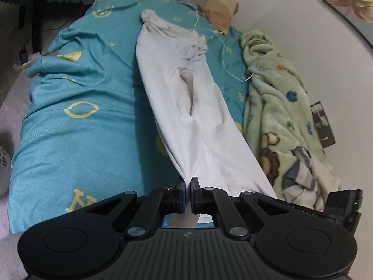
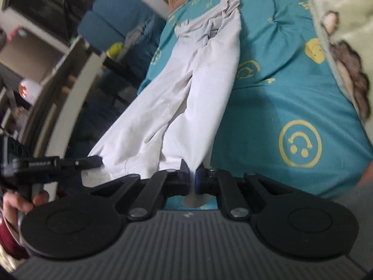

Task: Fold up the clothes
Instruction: 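Grasp the T-shirt hem with both grippers and fold it toward the collar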

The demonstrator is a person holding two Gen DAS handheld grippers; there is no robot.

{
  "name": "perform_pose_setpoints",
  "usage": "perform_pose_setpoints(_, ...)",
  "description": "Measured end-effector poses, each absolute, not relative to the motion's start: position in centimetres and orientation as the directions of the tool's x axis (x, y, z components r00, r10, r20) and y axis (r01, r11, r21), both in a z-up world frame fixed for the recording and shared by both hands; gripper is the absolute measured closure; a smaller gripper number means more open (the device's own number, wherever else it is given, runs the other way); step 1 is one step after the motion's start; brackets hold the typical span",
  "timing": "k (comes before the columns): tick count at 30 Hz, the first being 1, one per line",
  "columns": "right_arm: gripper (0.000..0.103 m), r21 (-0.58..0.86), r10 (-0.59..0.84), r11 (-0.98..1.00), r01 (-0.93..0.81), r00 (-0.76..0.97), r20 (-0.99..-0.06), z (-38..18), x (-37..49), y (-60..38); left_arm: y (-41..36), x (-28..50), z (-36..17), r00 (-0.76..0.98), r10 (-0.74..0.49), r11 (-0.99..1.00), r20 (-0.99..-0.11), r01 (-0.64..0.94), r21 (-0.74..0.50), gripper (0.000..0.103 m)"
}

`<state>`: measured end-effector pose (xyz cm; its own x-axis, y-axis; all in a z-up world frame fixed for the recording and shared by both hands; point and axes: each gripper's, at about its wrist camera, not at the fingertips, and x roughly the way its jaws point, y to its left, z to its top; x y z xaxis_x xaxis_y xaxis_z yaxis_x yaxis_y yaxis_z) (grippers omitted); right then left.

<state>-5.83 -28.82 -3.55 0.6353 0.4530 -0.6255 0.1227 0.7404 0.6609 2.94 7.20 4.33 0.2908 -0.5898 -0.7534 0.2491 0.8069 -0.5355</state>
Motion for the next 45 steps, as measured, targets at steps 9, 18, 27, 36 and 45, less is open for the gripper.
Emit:
perform_pose_setpoints(9,0.095,0.698,0.434,0.710,0.092,0.724,-0.536,-2.6,-13.1,-28.5,7.1,-5.9,4.4,0.302,-0.625,0.779,-0.720,0.297,-0.552,0.099)
perform_pose_setpoints(18,0.095,0.741,0.466,0.668,0.061,0.742,-0.482,-2.7,-18.5,-28.2,9.1,-13.1,2.7,0.289,-0.675,0.738,-0.679,0.291,-0.609,0.099)
perform_pose_setpoints(27,0.095,0.756,0.443,0.649,0.083,0.767,-0.464,-1.9,-16.9,-29.2,8.7,-11.5,3.1,0.326,-0.695,0.719,-0.641,0.281,-0.636,0.099)
perform_pose_setpoints(36,0.095,0.735,0.387,0.672,0.086,0.806,-0.448,1.3,-8.0,-31.9,5.9,-2.6,7.1,0.481,-0.694,0.710,-0.536,0.329,-0.623,0.098)
perform_pose_setpoints(45,0.095,0.660,0.324,0.737,0.147,0.780,-0.535,0.8,6.0,-33.0,2.5,10.9,4.9,0.583,-0.605,0.783,-0.542,0.314,-0.537,0.098)
